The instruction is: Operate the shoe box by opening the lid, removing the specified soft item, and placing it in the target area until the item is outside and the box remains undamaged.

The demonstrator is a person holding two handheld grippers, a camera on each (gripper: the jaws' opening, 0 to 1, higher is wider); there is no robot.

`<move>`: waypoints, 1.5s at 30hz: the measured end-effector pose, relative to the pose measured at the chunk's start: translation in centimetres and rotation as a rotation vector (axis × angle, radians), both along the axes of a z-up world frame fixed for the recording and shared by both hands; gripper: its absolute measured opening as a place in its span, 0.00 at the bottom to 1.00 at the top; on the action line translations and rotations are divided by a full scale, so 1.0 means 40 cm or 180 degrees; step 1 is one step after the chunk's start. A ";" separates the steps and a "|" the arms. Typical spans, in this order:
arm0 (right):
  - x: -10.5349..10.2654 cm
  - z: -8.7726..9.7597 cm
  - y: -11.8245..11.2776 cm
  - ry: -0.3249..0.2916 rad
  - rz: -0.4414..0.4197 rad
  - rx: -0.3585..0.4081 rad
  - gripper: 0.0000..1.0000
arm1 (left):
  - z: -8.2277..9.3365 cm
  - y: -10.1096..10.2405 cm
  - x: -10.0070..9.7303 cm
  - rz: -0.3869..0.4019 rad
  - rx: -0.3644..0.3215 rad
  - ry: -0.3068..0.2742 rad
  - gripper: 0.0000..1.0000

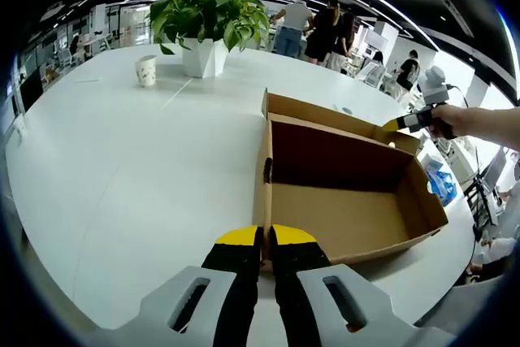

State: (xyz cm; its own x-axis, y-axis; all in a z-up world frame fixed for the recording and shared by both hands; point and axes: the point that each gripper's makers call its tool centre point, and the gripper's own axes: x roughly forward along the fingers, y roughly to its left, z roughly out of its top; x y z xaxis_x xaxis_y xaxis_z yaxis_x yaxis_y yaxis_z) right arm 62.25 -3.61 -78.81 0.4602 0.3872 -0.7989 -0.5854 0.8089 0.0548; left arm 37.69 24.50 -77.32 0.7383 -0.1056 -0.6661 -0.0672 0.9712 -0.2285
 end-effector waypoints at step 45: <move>0.007 0.036 -0.010 0.0376 -0.0838 0.0397 0.00 | 0.001 0.000 0.001 0.0065 -0.0165 -0.0033 0.02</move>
